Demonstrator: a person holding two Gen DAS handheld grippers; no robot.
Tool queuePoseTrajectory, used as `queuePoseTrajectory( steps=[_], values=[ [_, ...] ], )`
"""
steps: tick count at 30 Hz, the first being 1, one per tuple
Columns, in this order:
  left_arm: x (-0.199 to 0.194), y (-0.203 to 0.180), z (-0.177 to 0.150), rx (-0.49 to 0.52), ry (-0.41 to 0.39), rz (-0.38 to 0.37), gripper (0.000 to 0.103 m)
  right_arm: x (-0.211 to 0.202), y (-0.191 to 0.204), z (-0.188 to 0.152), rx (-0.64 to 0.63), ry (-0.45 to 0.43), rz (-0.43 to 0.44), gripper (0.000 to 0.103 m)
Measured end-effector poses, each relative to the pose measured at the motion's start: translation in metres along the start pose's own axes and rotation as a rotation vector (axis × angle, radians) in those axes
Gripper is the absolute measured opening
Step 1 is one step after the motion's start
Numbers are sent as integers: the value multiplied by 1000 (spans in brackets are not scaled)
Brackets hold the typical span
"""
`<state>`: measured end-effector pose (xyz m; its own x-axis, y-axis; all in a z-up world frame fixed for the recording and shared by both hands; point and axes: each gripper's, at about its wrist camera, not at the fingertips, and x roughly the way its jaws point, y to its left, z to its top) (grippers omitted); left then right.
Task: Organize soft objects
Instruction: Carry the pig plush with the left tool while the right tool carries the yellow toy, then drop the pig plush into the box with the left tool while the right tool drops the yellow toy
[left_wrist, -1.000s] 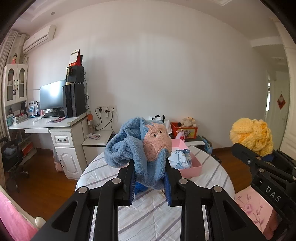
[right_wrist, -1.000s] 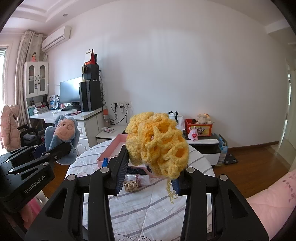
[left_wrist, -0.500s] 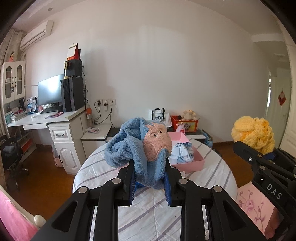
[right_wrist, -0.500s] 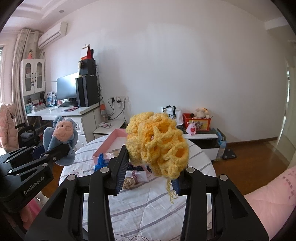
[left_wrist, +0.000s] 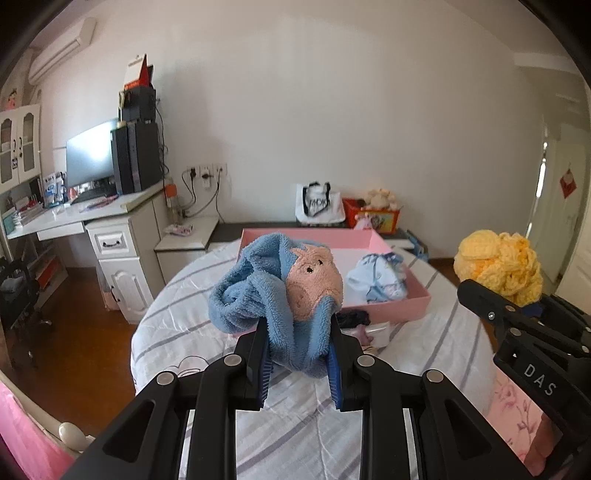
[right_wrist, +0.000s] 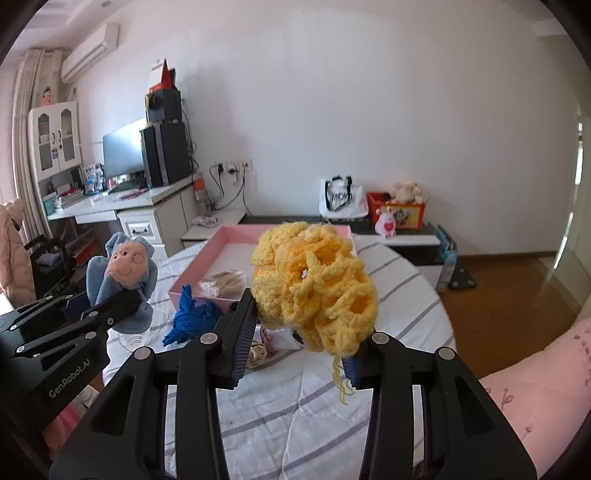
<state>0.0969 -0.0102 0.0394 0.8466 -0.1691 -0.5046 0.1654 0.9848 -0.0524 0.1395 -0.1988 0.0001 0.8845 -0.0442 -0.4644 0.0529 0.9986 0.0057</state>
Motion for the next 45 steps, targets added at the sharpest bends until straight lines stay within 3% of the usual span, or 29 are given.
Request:
queuePoseTrajectory(
  steps=[15,32,35,37,43,45],
  values=[
    [149,0,86,-4,153,55,22,110,-2,17,-3,129,19,38],
    [312,30,184,18,283,-10,25,191,10,43,-25,222,19,40],
    [338,38,192,-11,314,-35,39,196,9,44,-13,224,24,46],
    [346,47,191,-19,327,-33,69,197,8,44,-10,220,18,51],
    [358,60,198,-55,286,33,90,193,3,49,7,188,-18,81],
    [360,62,197,-61,278,45,93,189,0,50,15,172,-34,95]
  ],
)
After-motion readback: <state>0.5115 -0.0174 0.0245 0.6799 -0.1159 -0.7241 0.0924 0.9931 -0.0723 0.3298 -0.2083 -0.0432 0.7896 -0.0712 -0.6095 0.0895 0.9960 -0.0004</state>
